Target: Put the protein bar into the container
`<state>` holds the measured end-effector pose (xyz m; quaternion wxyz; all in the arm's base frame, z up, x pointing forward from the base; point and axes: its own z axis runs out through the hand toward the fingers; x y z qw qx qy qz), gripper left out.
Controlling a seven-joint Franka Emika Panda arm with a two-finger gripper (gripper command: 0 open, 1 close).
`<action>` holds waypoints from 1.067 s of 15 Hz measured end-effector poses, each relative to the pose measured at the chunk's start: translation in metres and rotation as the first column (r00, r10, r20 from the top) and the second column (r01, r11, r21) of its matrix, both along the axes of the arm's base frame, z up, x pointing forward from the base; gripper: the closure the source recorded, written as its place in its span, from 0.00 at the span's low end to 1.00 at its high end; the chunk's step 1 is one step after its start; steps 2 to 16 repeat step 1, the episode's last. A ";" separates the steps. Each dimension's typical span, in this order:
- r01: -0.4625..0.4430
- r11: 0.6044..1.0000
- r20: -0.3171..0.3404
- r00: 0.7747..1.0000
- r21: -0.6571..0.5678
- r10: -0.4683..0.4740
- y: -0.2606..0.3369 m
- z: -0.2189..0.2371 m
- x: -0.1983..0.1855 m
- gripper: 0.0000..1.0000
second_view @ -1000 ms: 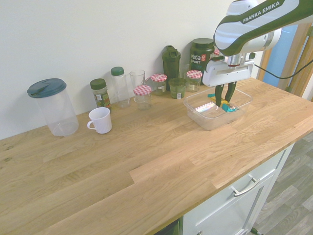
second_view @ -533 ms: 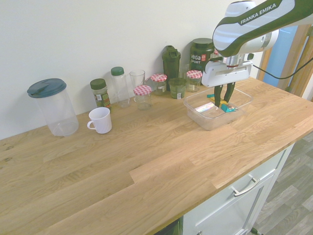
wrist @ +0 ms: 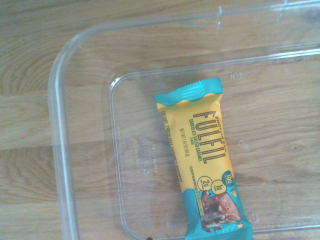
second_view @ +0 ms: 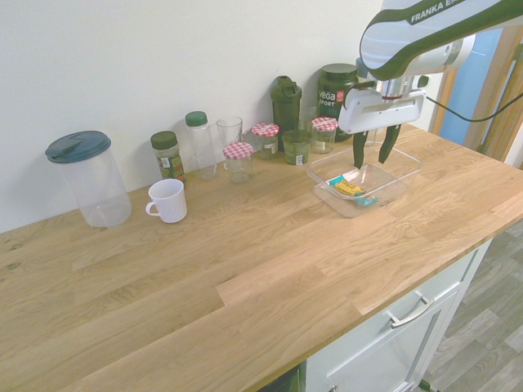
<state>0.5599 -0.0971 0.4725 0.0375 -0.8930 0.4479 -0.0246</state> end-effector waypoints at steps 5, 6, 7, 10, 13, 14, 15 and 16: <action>-0.003 1.000 0.011 1.000 0.004 0.003 0.000 0.010 -0.005 0.00; -0.003 1.000 0.011 1.000 0.004 0.003 0.000 0.010 -0.005 0.00; -0.003 1.000 0.011 1.000 0.004 0.003 0.000 0.010 -0.005 0.00; -0.003 1.000 0.011 1.000 0.004 0.003 0.000 0.010 -0.005 0.00; -0.003 1.000 0.011 1.000 0.004 0.003 0.000 0.010 -0.005 0.00; -0.003 1.000 0.011 1.000 0.004 0.003 0.000 0.010 -0.005 0.00; -0.003 1.000 0.011 1.000 0.004 0.003 0.000 0.010 -0.005 0.00; -0.003 1.000 0.011 1.000 0.004 0.003 0.000 0.010 -0.005 0.00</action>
